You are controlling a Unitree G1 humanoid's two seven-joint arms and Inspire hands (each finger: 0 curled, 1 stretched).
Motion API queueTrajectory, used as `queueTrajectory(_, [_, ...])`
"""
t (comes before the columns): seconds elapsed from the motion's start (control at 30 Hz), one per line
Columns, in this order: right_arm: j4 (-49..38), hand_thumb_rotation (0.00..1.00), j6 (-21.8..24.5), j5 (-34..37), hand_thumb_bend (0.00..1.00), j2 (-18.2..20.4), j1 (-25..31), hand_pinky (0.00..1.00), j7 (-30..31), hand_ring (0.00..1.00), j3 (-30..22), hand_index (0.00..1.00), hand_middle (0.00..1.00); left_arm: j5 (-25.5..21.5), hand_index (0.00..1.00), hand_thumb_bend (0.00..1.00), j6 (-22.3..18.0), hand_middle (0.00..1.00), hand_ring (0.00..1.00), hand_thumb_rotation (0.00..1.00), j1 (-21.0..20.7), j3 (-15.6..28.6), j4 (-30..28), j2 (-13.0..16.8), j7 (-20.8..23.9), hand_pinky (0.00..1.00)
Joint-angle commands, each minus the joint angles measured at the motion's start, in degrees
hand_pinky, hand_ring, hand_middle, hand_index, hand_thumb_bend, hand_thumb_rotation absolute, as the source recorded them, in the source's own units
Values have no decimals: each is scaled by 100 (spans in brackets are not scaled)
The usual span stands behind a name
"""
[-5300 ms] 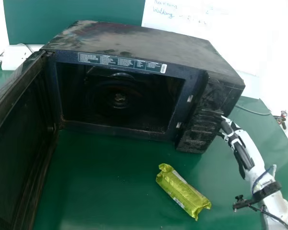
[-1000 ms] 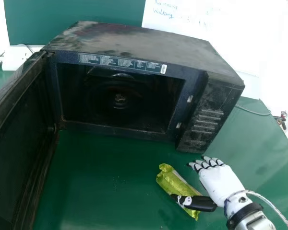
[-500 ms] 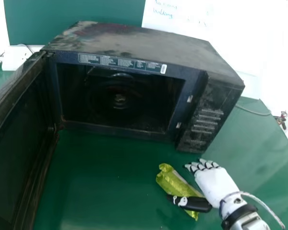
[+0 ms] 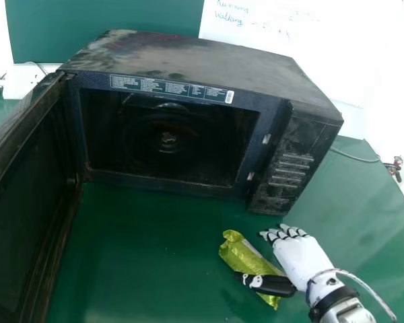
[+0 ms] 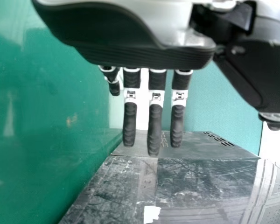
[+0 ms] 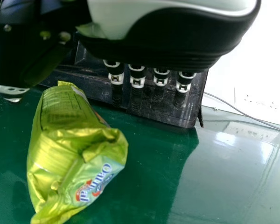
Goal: Put biscuit inside oven
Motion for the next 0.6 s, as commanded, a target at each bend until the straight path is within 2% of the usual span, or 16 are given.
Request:
queueTrajectory(0.0, [65, 99, -22, 37, 95, 7, 26, 96, -88, 100, 39, 93, 94, -19, 57, 100, -3, 48, 53, 49, 88, 61, -28, 18, -22, 39])
queueTrajectory(0.1, [113, 99, 18, 9, 96, -4, -6, 97, -46, 100, 79, 94, 95, -20, 57, 100, 34, 48, 53, 50, 101, 62, -47, 37, -16, 39])
queueTrajectory(0.2, [206, 99, -52, 54, 96, -26, -8, 96, -124, 100, 95, 94, 94, 1, 54, 100, 3, 45, 48, 48, 114, 66, -57, 30, 2, 36])
queueTrajectory(0.3, [214, 98, -52, 90, 96, -28, 11, 96, -90, 100, 121, 93, 94, 0, 48, 100, 3, 36, 38, 47, 117, 66, -70, 26, 10, 30])
queueTrajectory(0.47, [-13, 99, 100, 114, 95, 19, 84, 96, 136, 100, 148, 94, 95, 4, 54, 100, -24, 43, 44, 49, 133, 72, -83, 37, -7, 33])
queueTrajectory(0.57, [-101, 97, 159, 181, 95, 21, 144, 94, 250, 100, 136, 93, 94, -43, 55, 100, 11, 42, 43, 48, 120, 86, -64, 43, -41, 34])
